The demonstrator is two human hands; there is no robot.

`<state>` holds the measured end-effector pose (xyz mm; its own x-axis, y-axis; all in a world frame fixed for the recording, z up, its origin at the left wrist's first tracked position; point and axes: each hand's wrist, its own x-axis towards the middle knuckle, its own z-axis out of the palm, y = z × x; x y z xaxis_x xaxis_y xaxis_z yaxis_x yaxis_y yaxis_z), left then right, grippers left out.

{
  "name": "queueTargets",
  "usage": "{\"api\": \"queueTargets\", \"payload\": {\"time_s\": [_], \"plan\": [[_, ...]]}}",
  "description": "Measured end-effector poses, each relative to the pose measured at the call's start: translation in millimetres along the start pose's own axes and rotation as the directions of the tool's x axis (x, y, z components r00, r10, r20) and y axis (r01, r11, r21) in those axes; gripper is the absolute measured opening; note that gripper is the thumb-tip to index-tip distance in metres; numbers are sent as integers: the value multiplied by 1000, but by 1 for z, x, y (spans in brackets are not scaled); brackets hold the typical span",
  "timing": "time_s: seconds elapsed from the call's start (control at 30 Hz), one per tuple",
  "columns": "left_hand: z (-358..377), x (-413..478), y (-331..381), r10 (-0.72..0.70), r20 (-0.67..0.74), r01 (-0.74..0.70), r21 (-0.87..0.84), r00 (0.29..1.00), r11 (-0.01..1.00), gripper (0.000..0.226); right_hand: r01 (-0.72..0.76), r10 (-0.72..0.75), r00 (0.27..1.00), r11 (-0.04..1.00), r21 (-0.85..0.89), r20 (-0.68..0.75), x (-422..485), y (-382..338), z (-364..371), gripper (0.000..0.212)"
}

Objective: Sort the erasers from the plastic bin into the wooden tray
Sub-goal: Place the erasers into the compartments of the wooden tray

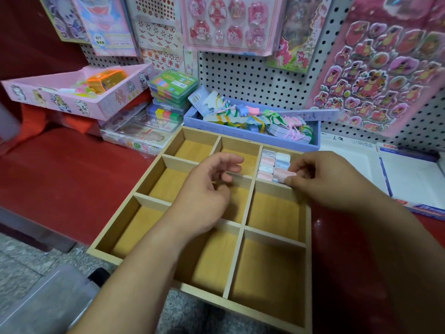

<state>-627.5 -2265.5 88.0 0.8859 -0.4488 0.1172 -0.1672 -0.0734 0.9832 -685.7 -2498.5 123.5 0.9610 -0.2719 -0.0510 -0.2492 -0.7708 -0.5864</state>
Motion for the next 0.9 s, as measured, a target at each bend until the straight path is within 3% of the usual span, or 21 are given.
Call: {"api": "queueTargets", "payload": {"time_s": [0.17,0.4,0.6,0.77,0.9], "plan": [[2,1,0,-2,-5,2,6,1000,1000,65,8,-7,1000,997,-81,13,1,2,0,11],[3,2,-1,-15,-19,15,-28,1000,999,60,-41,45,998,995,92,-44,9,1,7,18],[4,2,0,-22,-28,21,-28,999,999,55,-21,21,1000,999,-46,-10,4,-3,7,26],[4,0,8,-17,-37,14,-80,999,997,47,83,-73,992,992,92,-103,-14,-28,13,12],[7,-2,19,-37,-23,29,-282,999,959,46,88,-145,983,915,395,116,-34,-55,43,21]]}}
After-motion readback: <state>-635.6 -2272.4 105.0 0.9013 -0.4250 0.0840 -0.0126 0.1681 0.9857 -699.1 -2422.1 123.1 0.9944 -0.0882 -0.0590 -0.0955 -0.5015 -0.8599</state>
